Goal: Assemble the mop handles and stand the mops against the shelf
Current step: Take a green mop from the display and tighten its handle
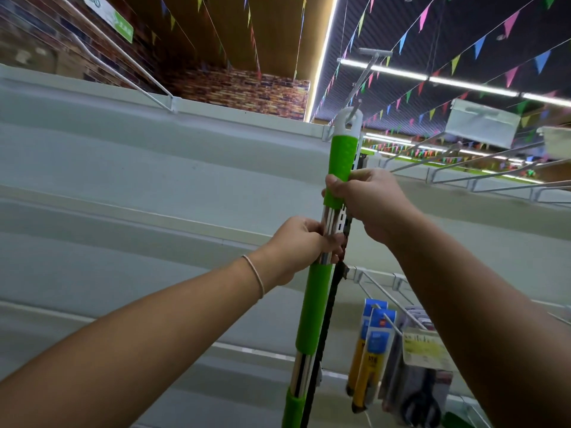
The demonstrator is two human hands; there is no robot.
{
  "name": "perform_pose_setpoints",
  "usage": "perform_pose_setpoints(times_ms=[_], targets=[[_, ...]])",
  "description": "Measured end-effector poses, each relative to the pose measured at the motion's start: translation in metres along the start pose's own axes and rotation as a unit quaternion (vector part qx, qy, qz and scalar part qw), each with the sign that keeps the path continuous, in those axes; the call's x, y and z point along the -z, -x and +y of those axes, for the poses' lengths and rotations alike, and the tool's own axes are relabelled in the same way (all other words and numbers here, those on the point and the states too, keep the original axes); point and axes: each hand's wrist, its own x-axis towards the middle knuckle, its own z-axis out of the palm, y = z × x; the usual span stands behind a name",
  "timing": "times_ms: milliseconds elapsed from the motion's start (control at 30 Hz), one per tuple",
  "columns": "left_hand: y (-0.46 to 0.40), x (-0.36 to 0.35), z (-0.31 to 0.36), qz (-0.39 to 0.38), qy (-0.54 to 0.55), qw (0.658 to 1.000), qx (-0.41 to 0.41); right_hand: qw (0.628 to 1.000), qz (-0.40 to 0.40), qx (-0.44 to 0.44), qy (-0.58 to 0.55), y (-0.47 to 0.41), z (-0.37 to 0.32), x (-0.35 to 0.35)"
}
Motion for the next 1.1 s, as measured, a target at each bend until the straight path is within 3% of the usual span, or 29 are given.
perform_pose_setpoints(times_ms=[567,1100], targets=[[-0.067,-0.006,-0.03,0.105,-0.051,0.993,0.022,0.997,0.015,-0.045,0.062,-0.071,0.042,-0.017],[-0.099,0.011,-0.035,0.066,-0.068,0.994,0.047,0.993,0.028,-0.072,0.09,-0.105,0.057,-0.028]])
